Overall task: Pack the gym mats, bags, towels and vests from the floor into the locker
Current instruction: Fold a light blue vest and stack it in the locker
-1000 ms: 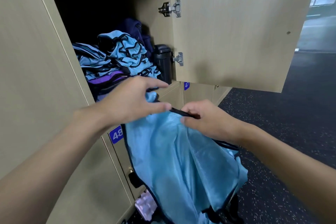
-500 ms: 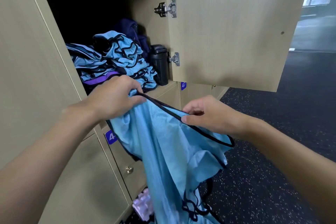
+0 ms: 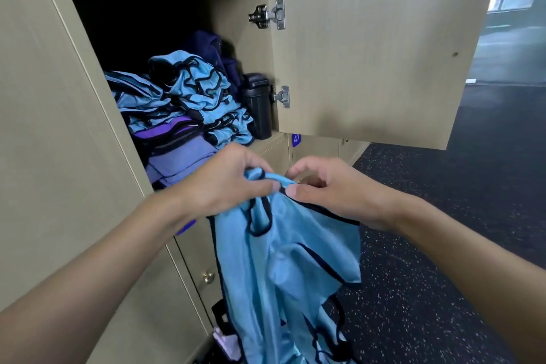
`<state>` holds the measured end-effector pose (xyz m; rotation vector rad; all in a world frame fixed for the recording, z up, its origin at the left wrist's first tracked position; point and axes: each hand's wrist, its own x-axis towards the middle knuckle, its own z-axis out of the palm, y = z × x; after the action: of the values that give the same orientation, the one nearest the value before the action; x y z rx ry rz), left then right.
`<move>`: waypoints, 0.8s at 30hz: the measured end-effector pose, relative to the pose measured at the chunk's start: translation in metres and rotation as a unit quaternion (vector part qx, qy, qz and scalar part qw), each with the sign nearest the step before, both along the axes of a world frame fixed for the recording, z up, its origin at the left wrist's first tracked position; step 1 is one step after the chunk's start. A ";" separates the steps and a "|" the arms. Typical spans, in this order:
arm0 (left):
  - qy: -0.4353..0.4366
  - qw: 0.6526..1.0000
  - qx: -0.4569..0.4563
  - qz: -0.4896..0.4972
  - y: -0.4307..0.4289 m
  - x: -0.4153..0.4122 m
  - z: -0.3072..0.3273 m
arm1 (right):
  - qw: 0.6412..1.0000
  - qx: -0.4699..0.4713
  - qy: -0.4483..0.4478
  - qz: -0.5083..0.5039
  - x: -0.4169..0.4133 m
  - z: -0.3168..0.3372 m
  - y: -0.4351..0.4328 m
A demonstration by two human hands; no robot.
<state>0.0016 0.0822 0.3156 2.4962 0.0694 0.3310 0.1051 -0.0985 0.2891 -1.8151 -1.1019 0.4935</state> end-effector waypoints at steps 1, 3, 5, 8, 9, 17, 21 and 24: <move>-0.013 1.000 0.001 0.016 0.004 -0.002 0.006 | 0.999 -0.017 0.024 0.014 0.002 0.001 -0.002; -0.037 0.998 0.006 0.050 0.011 -0.007 0.016 | 0.998 -0.052 0.037 0.029 0.005 0.003 -0.007; -0.042 0.996 0.019 0.079 0.018 -0.010 0.022 | 0.998 -0.062 -0.008 0.013 0.005 0.005 -0.009; -0.027 0.993 0.060 0.100 0.028 -0.009 0.022 | 0.995 -0.040 -0.086 -0.037 0.006 0.006 -0.008; -0.021 0.993 0.064 0.094 0.028 -0.009 0.021 | 0.993 -0.029 -0.100 -0.051 0.007 0.006 -0.007; 0.028 0.996 -0.043 -0.075 -0.017 -0.002 -0.005 | 0.994 0.034 -0.101 -0.036 0.006 0.008 -0.004; -0.005 0.997 -0.048 -0.065 -0.017 0.002 -0.011 | 0.994 0.045 -0.095 -0.041 0.007 0.008 -0.007; -0.038 0.998 -0.037 -0.028 -0.015 0.003 -0.011 | 0.993 0.057 -0.088 -0.055 0.010 0.006 -0.007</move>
<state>0.0050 0.0673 0.3042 2.4054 -0.0195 0.3935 0.1151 -0.1050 0.2951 -1.8326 -1.1162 0.2035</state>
